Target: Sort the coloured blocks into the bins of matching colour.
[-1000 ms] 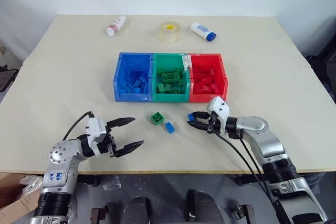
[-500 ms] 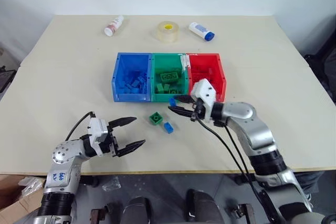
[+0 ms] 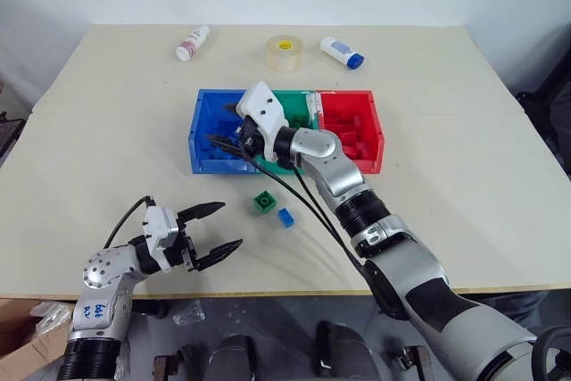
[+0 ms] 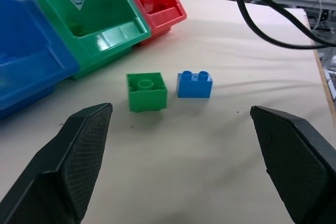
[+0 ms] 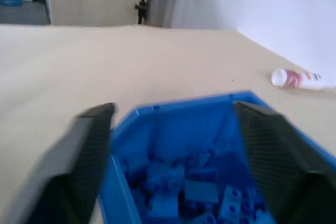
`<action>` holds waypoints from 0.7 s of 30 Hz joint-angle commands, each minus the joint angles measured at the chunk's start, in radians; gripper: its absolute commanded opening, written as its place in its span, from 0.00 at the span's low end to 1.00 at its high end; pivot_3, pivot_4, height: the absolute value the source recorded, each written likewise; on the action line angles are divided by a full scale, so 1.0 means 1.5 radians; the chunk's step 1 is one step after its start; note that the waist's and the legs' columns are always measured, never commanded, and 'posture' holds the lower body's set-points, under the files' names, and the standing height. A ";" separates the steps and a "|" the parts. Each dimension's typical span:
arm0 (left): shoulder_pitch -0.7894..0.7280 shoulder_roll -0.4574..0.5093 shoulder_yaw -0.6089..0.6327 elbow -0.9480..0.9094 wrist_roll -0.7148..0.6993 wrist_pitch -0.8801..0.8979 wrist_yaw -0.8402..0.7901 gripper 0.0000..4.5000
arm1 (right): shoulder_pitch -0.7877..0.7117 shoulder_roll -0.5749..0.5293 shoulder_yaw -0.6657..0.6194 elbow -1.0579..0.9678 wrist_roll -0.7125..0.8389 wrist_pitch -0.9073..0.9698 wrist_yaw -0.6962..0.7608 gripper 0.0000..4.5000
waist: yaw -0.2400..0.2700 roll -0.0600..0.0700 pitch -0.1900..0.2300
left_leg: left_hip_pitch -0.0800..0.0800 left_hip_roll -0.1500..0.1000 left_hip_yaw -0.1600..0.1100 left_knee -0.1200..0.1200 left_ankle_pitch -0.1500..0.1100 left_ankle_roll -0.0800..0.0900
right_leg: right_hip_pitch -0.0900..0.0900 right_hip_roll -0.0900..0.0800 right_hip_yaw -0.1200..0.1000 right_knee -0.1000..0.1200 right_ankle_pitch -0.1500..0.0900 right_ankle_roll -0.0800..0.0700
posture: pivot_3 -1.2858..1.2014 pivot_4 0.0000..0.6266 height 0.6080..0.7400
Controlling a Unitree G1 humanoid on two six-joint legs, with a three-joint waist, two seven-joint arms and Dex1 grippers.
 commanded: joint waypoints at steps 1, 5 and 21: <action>0.002 0.001 0.004 -0.023 -0.010 -0.013 0.001 1.00 | 0.029 -0.024 -0.018 -0.059 0.012 -0.011 0.031 1.00 | 0.000 0.000 0.000 | 0.000 0.000 0.000 0.000 0.000 0.000 | 0.000 0.000 0.000 0.000 0.000 0.000 | 0.52 0.24 1.00; -0.010 -0.003 -0.004 -0.012 -0.010 -0.012 -0.003 1.00 | 0.128 -0.095 -0.007 -0.221 0.049 0.056 0.135 1.00 | 0.002 0.000 0.000 | 0.000 0.000 0.000 0.000 0.000 0.000 | 0.000 0.000 0.000 0.000 0.000 0.000 | 0.52 0.24 1.00; -0.027 0.007 -0.003 0.012 -0.012 -0.013 -0.020 1.00 | 0.551 -0.529 -0.181 -0.633 0.234 0.277 0.360 1.00 | 0.011 0.000 0.000 | 0.001 0.000 0.000 0.000 0.000 0.000 | 0.000 0.000 0.000 0.000 0.000 0.000 | 0.52 0.24 1.00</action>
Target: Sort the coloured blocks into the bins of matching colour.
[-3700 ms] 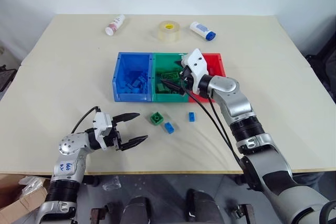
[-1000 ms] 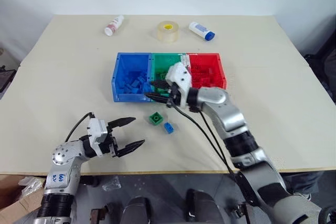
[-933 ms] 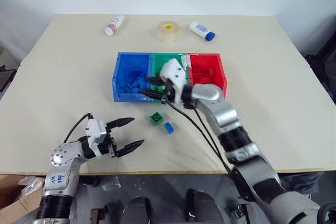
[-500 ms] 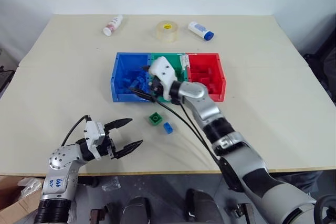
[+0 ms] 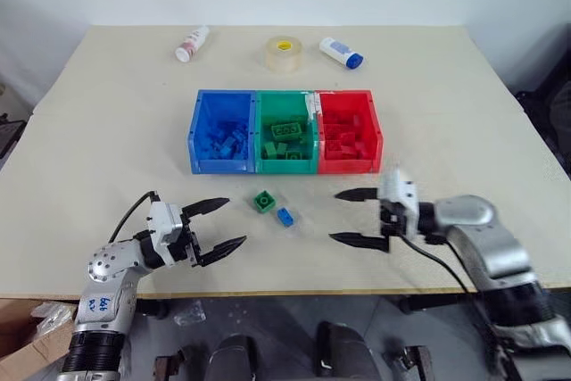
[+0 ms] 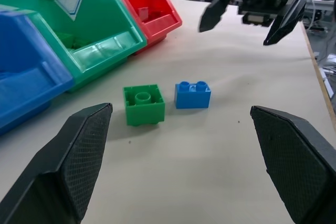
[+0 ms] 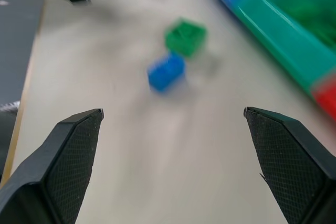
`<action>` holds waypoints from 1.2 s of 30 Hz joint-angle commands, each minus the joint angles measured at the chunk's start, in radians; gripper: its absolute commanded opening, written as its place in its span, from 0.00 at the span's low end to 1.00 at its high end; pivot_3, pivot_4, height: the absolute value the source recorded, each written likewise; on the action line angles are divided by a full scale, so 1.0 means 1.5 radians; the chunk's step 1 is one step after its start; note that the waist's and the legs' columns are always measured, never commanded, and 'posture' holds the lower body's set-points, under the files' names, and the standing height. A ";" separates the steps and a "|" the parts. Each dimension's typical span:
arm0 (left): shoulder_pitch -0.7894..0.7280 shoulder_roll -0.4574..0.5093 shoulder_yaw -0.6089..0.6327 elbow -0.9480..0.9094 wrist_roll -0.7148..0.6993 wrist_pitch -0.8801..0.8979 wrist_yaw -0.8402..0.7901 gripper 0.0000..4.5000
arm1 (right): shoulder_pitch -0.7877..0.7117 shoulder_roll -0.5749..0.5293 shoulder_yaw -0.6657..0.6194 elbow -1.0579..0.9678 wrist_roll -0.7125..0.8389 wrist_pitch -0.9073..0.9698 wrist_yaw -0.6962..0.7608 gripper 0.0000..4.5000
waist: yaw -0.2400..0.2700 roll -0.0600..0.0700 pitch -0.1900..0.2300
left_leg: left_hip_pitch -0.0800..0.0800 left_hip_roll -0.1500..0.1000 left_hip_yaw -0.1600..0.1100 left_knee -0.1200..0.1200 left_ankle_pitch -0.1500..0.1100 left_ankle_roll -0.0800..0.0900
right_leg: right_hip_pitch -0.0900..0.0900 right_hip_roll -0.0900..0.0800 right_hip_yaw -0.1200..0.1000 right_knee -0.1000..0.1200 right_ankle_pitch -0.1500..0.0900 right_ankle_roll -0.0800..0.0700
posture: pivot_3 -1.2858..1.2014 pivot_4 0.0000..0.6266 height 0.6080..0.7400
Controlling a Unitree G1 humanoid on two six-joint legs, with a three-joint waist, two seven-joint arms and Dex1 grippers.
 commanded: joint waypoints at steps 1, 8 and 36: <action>0.003 0.012 0.012 0.003 -0.011 -0.007 -0.008 1.00 | 0.069 -0.066 -0.081 -0.050 0.032 0.011 0.019 1.00 | 0.002 0.000 0.000 | 0.000 0.000 0.000 0.000 0.000 0.000 | 0.000 0.000 0.000 0.000 0.000 0.000 | 0.52 0.24 1.00; -0.009 0.016 0.014 0.006 -0.010 -0.002 -0.010 1.00 | 0.085 -0.082 -0.098 -0.058 0.041 0.011 0.006 1.00 | 0.000 0.000 0.000 | 0.001 0.000 0.000 0.001 0.000 0.000 | 0.002 0.000 0.000 -0.002 0.000 0.000 | 0.52 0.24 1.00; 0.014 0.037 -0.128 -0.387 0.068 0.355 0.291 1.00 | 0.045 -0.064 -0.089 -0.003 0.063 -0.053 0.056 1.00 | 0.020 0.000 0.000 | 0.001 0.000 -0.001 0.002 0.000 0.000 | 0.002 0.000 0.000 -0.002 0.000 0.000 | 0.52 0.24 1.00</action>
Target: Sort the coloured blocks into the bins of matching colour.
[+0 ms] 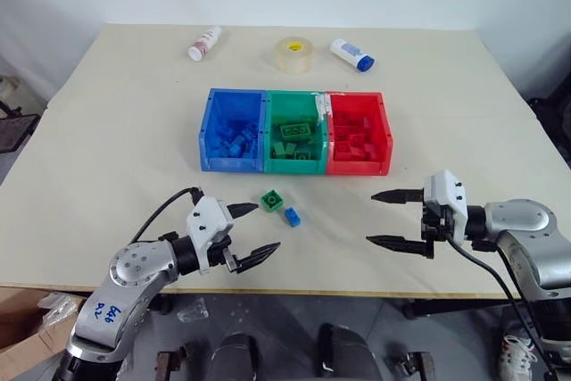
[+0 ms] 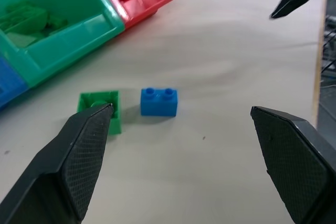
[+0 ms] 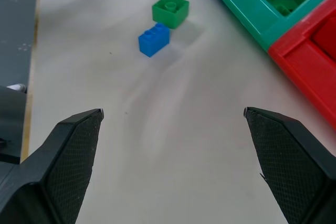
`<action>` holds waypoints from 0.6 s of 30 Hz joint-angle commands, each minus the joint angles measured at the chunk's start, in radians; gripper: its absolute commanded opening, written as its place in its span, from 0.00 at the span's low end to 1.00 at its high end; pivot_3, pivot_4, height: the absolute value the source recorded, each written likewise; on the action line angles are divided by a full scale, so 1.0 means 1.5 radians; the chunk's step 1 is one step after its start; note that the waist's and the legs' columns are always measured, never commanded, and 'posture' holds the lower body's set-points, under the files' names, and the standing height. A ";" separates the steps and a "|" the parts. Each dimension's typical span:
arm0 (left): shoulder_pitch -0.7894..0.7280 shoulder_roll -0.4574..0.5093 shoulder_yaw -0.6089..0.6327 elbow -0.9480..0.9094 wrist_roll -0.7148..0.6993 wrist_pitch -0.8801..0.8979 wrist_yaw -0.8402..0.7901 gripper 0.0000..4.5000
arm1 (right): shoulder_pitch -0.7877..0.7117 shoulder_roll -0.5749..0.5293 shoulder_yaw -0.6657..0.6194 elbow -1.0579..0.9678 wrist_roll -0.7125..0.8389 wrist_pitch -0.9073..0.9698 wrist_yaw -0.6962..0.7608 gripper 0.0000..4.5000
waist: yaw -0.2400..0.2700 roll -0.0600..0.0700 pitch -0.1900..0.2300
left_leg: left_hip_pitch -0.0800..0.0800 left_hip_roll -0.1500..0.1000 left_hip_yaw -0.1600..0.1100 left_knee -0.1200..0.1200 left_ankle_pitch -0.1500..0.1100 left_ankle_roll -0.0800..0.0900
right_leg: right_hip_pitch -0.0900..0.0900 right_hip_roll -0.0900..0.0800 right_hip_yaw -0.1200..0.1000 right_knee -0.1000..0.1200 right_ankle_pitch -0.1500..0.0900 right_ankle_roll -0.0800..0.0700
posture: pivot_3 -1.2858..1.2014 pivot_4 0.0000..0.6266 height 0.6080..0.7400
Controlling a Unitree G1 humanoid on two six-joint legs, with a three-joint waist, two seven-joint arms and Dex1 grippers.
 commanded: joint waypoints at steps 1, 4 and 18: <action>-0.043 -0.021 -0.022 0.016 0.024 -0.016 0.020 1.00 | 0.008 0.000 -0.029 -0.024 0.026 -0.015 0.004 1.00 | 0.003 0.000 0.000 | 0.000 0.000 0.000 0.000 0.000 0.000 | 0.000 0.000 0.000 0.000 0.000 0.000 | 0.52 0.24 1.00; -0.072 -0.026 -0.052 0.048 0.062 -0.009 0.032 1.00 | 0.012 0.002 -0.028 -0.033 0.026 -0.013 -0.004 1.00 | 0.006 0.000 0.000 | 0.000 0.000 0.000 0.002 0.000 0.000 | 0.000 0.000 0.000 0.000 0.000 0.000 | 0.52 0.24 1.00; -0.192 -0.066 -0.163 0.162 0.134 -0.040 -0.007 1.00 | 0.052 0.008 -0.037 -0.080 0.061 -0.001 -0.022 1.00 | 0.015 0.000 0.000 | -0.001 0.000 0.000 0.003 0.000 0.000 | 0.000 0.000 0.000 0.001 0.000 0.000 | 0.52 0.24 1.00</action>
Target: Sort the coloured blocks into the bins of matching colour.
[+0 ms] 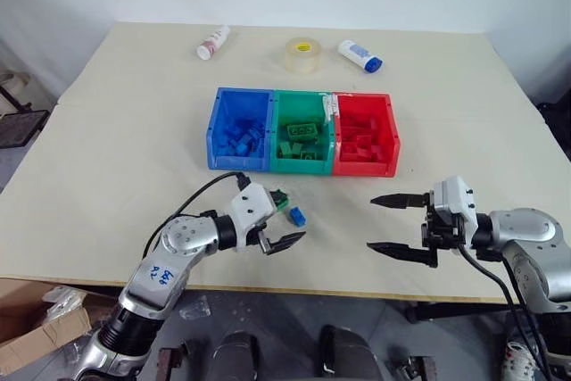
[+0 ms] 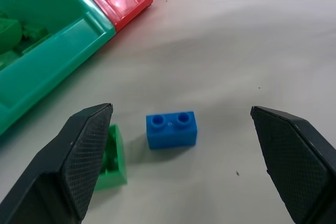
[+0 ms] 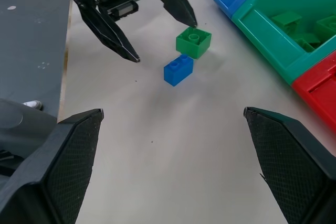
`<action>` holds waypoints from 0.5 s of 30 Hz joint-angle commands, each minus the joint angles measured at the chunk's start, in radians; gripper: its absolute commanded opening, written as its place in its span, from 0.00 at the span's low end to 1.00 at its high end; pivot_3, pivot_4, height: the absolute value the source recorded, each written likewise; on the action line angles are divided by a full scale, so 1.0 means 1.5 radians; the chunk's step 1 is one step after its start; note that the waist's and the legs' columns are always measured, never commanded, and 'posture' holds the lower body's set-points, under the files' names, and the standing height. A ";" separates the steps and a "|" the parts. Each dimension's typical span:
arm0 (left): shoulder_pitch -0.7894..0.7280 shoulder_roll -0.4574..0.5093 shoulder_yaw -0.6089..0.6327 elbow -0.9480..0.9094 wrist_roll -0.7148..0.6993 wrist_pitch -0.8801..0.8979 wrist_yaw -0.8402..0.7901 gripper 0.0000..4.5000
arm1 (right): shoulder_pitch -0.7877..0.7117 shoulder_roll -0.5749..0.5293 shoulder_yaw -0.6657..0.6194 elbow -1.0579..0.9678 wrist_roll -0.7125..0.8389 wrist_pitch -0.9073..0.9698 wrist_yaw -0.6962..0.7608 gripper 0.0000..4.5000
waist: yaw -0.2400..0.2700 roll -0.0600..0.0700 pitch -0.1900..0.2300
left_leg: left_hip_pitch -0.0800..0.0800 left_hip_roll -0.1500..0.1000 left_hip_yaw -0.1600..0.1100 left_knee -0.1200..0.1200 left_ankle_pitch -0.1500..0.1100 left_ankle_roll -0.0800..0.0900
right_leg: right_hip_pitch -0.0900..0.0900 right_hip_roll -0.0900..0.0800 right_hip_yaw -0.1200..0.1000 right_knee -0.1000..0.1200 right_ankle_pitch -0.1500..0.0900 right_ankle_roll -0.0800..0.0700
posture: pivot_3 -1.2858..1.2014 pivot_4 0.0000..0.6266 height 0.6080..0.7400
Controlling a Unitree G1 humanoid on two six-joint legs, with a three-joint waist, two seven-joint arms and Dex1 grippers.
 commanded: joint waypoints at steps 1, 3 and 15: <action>-0.019 -0.008 -0.019 0.013 0.014 -0.018 -0.017 1.00 | 0.009 0.002 -0.015 -0.026 0.009 -0.003 -0.011 1.00 | 0.000 0.000 0.000 | 0.000 0.000 0.000 0.000 0.000 0.000 | 0.000 0.000 0.000 0.000 0.000 0.000 | 0.52 0.24 1.00; -0.022 -0.002 -0.024 0.017 0.023 -0.008 -0.021 1.00 | 0.016 0.001 -0.017 -0.030 0.009 -0.003 -0.016 1.00 | 0.000 0.000 0.000 | 0.000 0.000 0.000 0.000 0.000 0.000 | 0.000 0.000 0.000 0.000 0.000 0.000 | 0.52 0.24 1.00; -0.064 0.005 -0.068 0.083 0.094 -0.013 -0.040 1.00 | 0.014 0.012 0.000 -0.028 -0.001 -0.006 -0.038 1.00 | 0.000 0.000 0.000 | 0.000 0.000 0.000 0.002 0.000 0.001 | 0.000 0.000 0.000 0.000 0.000 0.000 | 0.52 0.24 1.00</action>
